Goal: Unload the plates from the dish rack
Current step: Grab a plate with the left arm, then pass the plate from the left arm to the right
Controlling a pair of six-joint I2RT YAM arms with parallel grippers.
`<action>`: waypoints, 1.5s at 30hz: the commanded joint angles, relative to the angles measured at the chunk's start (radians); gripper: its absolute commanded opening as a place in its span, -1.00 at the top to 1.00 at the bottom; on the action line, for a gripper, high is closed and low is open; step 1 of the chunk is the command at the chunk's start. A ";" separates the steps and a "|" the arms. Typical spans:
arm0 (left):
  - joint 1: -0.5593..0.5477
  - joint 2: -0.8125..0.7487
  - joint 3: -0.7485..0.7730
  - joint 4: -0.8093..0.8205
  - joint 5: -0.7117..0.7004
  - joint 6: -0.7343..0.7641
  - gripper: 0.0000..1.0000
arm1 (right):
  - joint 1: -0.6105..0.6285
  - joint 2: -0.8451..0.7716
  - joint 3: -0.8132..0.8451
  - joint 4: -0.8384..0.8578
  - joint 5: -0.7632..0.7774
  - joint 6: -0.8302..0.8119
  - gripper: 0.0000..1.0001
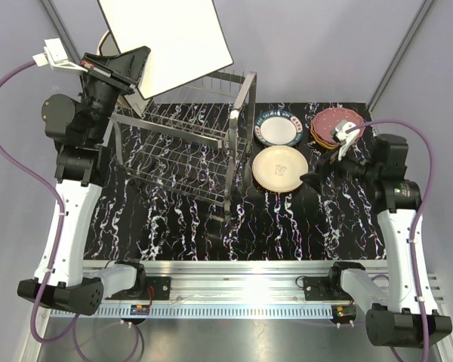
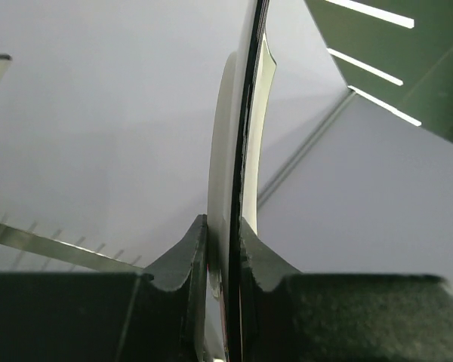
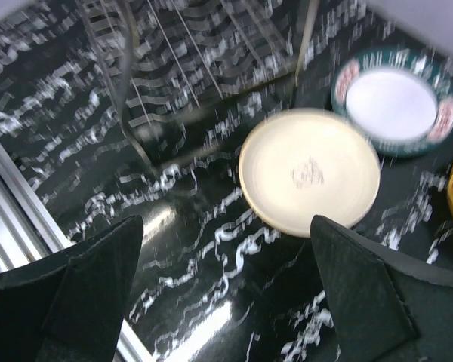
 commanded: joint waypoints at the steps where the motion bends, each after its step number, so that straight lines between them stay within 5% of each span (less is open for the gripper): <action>1: -0.015 -0.056 -0.007 0.302 0.114 -0.254 1.00 | -0.005 0.009 0.184 -0.070 -0.149 0.015 -0.99; 7: -0.093 -0.061 -0.082 0.279 0.209 -0.262 1.00 | -0.003 0.040 0.335 0.021 -0.298 0.315 -0.99; 14: -0.275 -0.062 -0.150 0.218 0.232 -0.176 1.00 | -0.003 0.099 0.334 0.402 -0.372 0.862 -0.99; 21: -0.355 -0.061 -0.251 0.268 0.214 -0.165 1.00 | -0.003 0.139 0.306 0.474 -0.361 0.987 -0.99; 26: -0.388 -0.050 -0.283 0.299 0.215 -0.167 1.00 | 0.011 0.152 0.197 0.699 -0.386 1.225 -0.99; 34: -0.437 -0.030 -0.322 0.324 0.194 -0.165 1.00 | 0.101 0.190 0.171 0.749 -0.358 1.257 -0.85; 37: -0.447 -0.022 -0.329 0.331 0.180 -0.161 1.00 | 0.107 0.189 0.157 0.789 -0.360 1.289 -0.48; 38: -0.450 -0.016 -0.331 0.333 0.178 -0.161 1.00 | 0.107 0.185 0.145 0.799 -0.361 1.299 -0.20; 44: -0.463 0.005 -0.328 0.338 0.163 -0.153 0.97 | 0.109 0.178 0.070 0.924 -0.400 1.391 0.70; 45: -0.461 0.007 -0.328 0.338 0.159 -0.150 0.95 | 0.109 0.178 0.061 0.960 -0.404 1.417 1.00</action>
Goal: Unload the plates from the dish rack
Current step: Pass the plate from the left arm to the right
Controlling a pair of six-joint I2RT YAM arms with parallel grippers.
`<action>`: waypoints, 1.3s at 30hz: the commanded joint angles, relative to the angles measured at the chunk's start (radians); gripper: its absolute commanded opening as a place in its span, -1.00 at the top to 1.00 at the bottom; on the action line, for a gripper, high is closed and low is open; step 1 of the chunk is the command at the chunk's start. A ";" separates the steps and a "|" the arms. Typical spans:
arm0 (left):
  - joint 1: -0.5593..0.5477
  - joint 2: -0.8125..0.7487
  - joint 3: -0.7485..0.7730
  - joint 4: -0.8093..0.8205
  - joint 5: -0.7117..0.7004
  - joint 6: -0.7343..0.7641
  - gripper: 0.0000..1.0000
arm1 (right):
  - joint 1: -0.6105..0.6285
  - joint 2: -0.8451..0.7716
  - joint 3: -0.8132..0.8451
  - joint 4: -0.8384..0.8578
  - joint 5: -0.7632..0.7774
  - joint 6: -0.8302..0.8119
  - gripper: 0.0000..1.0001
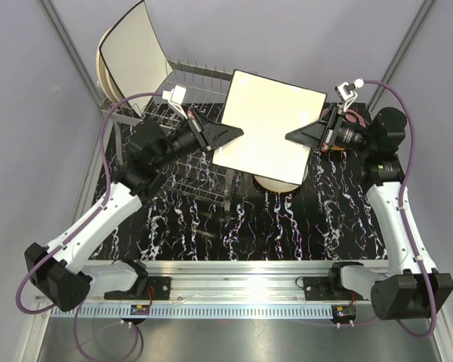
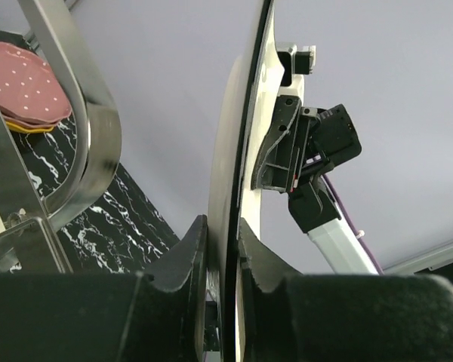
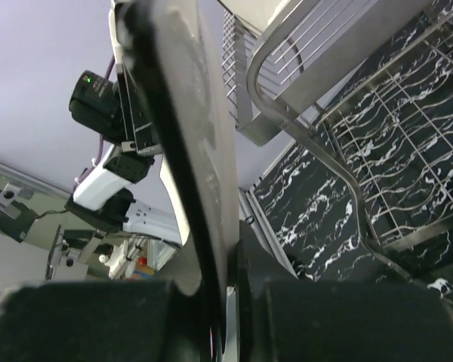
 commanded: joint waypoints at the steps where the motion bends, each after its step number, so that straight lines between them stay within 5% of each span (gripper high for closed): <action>1: -0.010 -0.017 0.040 0.253 -0.076 -0.017 0.88 | 0.016 -0.025 -0.030 0.146 -0.047 0.082 1.00; 4: -0.010 -0.022 0.039 0.247 -0.076 -0.005 0.40 | 0.005 -0.042 -0.048 0.174 -0.047 0.097 1.00; 5: -0.010 -0.023 0.037 0.242 -0.079 0.005 0.05 | -0.006 -0.056 -0.056 0.184 -0.045 0.109 1.00; 8: -0.007 -0.060 0.034 0.209 -0.099 0.061 -0.38 | -0.082 -0.091 -0.090 0.263 -0.048 0.187 1.00; 12: 0.005 -0.108 0.048 0.123 -0.131 0.179 -0.67 | -0.162 -0.134 -0.122 0.312 -0.057 0.252 1.00; 17: 0.024 -0.195 0.085 -0.027 -0.171 0.343 -0.80 | -0.251 -0.149 -0.110 0.290 -0.088 0.255 1.00; 23: 0.028 -0.354 0.097 -0.290 -0.336 0.712 -0.89 | -0.403 -0.166 -0.042 -0.103 -0.111 -0.057 1.00; 29: 0.028 -0.558 -0.045 -0.362 -0.465 0.962 -0.97 | -0.579 -0.171 -0.056 -0.263 -0.166 -0.217 1.00; 33: 0.030 -0.666 -0.147 -0.378 -0.545 1.050 -0.98 | -0.734 -0.148 -0.067 -0.413 -0.174 -0.369 1.00; 39: 0.030 -0.789 -0.282 -0.378 -0.616 1.104 -0.98 | -0.802 -0.105 -0.105 -0.613 -0.065 -0.576 1.00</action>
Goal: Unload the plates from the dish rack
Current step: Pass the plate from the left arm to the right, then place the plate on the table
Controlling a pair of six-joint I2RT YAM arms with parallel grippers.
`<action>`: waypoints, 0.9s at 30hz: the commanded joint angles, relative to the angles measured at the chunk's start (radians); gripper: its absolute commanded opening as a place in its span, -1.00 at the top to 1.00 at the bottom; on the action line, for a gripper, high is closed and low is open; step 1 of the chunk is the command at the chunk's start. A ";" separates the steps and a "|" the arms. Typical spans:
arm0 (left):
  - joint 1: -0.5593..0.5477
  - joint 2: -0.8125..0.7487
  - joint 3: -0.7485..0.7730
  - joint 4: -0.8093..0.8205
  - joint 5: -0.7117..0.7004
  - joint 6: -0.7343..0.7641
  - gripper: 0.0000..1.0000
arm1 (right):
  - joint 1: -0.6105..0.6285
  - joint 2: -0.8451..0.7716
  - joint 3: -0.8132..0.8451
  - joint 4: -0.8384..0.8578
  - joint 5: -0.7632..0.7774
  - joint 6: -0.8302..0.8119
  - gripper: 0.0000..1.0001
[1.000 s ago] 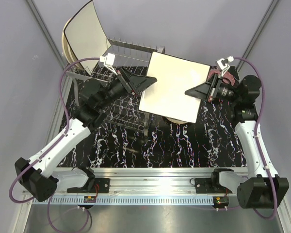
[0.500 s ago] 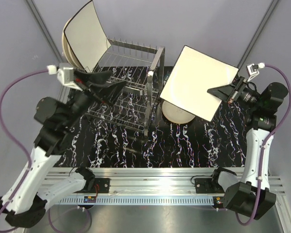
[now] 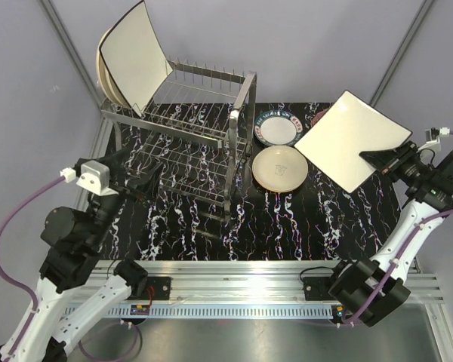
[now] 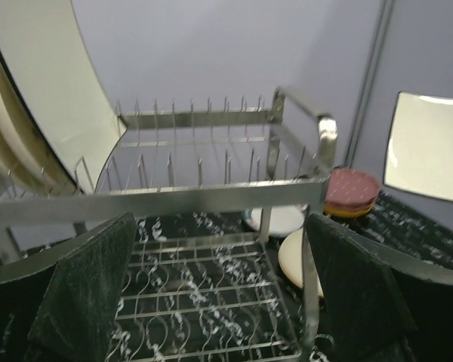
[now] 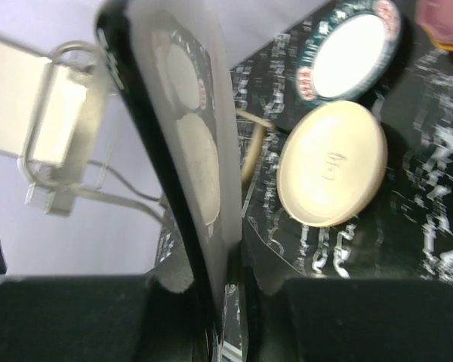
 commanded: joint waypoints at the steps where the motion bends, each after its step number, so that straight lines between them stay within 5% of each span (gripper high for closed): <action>1: 0.002 -0.069 -0.059 0.004 -0.089 0.082 -0.98 | -0.023 -0.016 -0.005 -0.092 0.061 -0.137 1.00; 10: 0.004 -0.198 -0.219 0.036 -0.132 0.118 -0.98 | -0.036 -0.054 -0.175 0.060 0.345 0.079 1.00; 27: 0.002 -0.209 -0.244 0.020 -0.153 0.111 -0.98 | -0.036 0.206 -0.295 0.354 0.464 0.346 1.00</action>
